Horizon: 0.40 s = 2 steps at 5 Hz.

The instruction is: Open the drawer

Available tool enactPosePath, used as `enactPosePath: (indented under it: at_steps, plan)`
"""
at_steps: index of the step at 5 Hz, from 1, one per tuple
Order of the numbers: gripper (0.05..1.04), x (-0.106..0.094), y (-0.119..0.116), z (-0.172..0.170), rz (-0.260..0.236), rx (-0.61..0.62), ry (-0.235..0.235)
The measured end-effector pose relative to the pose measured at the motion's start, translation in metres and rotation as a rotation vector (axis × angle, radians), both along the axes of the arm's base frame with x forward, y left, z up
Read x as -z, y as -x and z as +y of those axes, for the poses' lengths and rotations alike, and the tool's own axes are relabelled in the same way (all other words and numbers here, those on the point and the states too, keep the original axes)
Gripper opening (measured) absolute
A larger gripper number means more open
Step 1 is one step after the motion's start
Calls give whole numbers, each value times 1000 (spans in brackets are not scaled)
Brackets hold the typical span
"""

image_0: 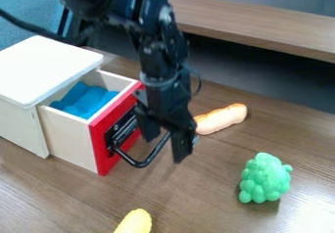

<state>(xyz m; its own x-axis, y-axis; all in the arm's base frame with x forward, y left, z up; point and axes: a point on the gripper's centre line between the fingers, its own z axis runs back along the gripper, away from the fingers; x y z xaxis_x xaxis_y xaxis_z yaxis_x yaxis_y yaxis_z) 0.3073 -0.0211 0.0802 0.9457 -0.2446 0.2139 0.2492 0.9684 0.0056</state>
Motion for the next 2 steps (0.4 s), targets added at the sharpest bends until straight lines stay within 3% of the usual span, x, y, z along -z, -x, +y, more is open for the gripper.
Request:
enactPosePath:
  at_steps: [2]
  plan:
    - [999,-46,-5,-16,-73,27,35]
